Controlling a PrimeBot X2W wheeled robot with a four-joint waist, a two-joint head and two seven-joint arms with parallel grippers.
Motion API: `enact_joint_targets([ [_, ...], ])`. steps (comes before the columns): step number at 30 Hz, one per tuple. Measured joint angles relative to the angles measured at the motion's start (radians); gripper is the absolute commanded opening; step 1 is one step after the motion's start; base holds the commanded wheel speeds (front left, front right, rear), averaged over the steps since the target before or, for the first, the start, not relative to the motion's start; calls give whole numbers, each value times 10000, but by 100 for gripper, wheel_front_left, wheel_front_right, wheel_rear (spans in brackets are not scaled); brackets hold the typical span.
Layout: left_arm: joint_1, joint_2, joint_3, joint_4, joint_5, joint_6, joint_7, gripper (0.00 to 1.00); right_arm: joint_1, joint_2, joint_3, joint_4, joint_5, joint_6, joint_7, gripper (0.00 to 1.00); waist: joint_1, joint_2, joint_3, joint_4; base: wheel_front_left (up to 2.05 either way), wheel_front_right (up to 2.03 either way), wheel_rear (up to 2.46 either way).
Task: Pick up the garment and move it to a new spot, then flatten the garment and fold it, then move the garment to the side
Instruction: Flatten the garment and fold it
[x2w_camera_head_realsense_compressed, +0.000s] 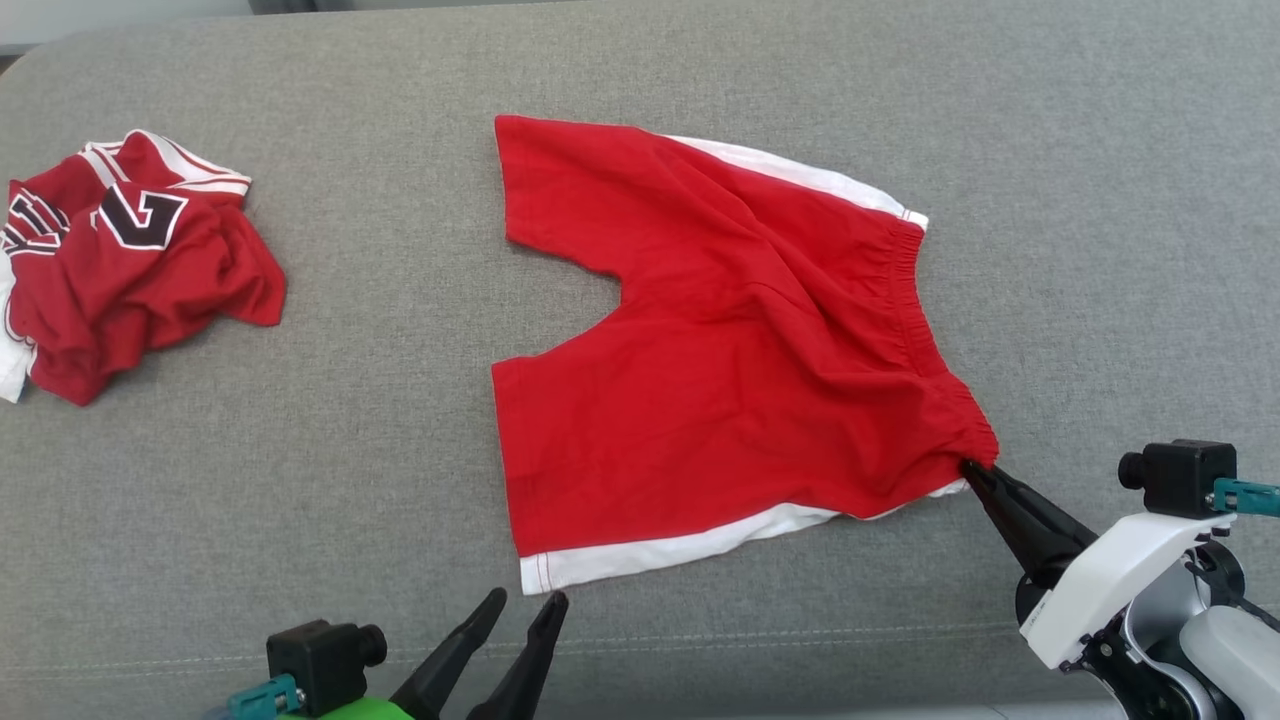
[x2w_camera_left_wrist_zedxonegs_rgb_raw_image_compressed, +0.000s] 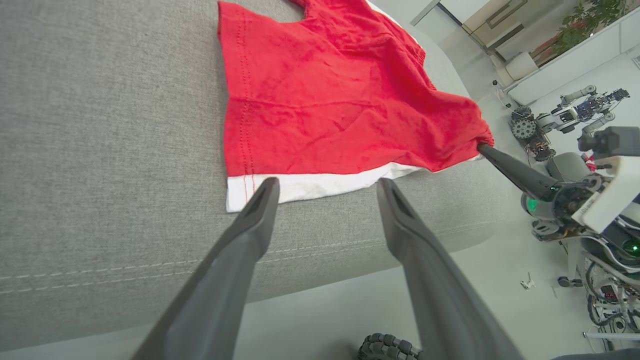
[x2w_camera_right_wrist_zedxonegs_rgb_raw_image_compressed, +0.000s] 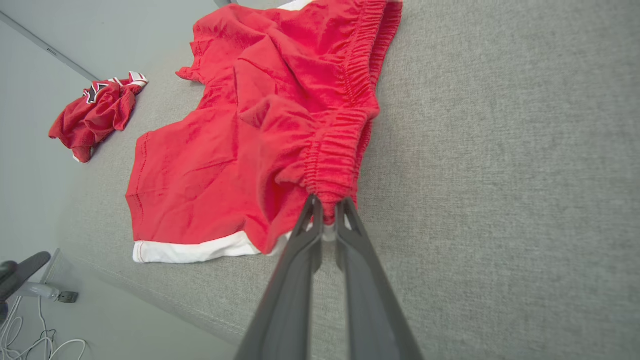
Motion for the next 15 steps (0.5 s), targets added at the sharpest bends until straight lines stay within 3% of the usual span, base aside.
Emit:
enact_joint_targets([
  [10,2,-548,337,1300,-895,-21,-13,100,-22,-104,-21,-395,-61,-88,205,0,0,0,203,-109,0,0,0],
  [15,-111,-1204,621,1871,-1952,-274,-2,100,-44,-142,-75,-571,-84,-102,276,0,0,0,414,-187,0,0,0],
])
